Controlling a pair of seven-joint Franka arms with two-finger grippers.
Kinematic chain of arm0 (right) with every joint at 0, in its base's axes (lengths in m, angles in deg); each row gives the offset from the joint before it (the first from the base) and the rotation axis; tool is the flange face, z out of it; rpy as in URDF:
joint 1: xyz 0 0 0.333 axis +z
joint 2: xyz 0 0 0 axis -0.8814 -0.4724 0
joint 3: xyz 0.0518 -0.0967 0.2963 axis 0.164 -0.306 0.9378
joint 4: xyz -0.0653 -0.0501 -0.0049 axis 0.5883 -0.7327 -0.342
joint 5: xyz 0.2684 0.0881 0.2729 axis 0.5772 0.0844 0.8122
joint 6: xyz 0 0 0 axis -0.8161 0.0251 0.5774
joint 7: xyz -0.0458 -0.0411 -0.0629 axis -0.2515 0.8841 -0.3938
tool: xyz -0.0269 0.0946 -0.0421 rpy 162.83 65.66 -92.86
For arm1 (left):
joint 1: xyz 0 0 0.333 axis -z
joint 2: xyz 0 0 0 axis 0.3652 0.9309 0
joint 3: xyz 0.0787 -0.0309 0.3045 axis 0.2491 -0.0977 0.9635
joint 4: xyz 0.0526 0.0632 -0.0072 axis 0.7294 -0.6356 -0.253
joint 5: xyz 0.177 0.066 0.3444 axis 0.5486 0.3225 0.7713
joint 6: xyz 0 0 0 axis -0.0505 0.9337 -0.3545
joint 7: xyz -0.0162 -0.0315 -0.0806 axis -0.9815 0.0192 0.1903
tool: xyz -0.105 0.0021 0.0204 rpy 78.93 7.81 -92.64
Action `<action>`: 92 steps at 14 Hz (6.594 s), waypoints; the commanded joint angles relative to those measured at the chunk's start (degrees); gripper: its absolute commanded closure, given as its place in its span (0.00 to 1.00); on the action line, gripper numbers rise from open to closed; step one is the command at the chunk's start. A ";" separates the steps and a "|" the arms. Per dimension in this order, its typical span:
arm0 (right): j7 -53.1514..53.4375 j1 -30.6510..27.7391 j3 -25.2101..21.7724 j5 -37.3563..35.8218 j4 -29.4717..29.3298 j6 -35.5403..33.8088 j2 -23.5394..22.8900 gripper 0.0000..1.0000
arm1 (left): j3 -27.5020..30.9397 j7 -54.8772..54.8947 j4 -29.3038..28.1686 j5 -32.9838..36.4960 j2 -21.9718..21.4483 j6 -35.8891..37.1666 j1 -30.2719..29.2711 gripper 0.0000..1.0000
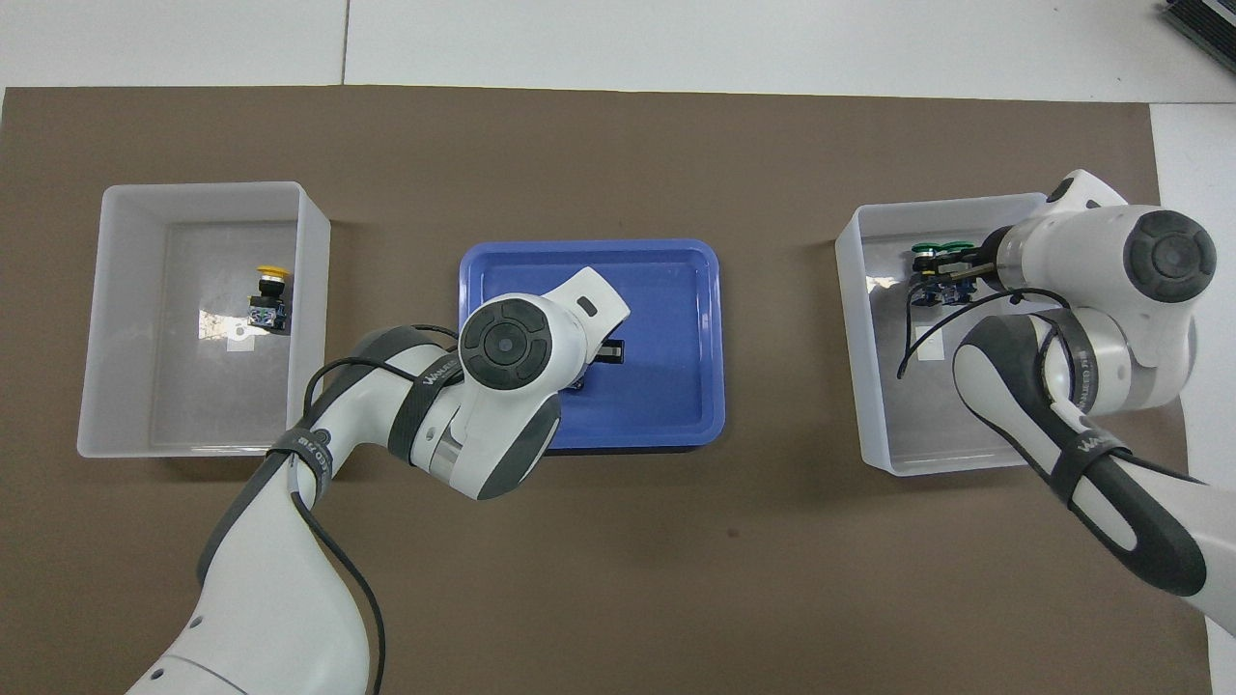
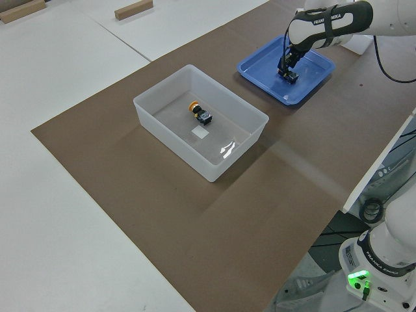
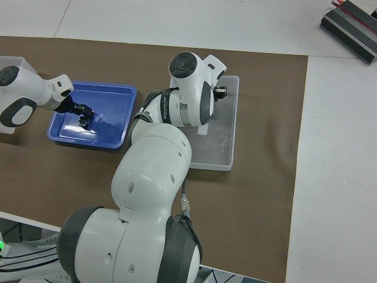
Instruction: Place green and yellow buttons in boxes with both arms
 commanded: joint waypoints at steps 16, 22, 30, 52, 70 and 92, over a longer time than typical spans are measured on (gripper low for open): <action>2.33 1.10 1.68 1.36 -5.96 -6.88 0.89 0.00 | 1.34 -1.50 1.15 -0.91 -0.68 0.06 -0.58 1.00; 5.48 1.10 5.98 1.54 -15.54 -27.19 4.50 0.00 | 1.69 -0.27 13.70 -0.74 -1.65 16.13 -8.99 1.00; 12.18 1.63 9.77 2.77 -17.04 -36.34 10.65 0.00 | 1.78 23.96 20.33 -0.82 -2.79 29.69 -27.46 1.00; 12.00 14.35 -4.71 9.27 -21.44 -50.76 19.00 0.00 | 1.87 37.18 -2.64 -0.12 -6.40 7.70 -38.82 0.22; 6.73 18.06 -12.29 15.33 -17.05 -56.39 23.05 0.00 | 0.90 33.39 27.10 3.48 -14.12 54.56 -30.99 0.21; 7.08 15.07 -12.29 14.37 -14.15 -52.26 24.45 0.00 | 1.87 33.31 19.53 3.84 -19.93 50.96 -32.93 0.00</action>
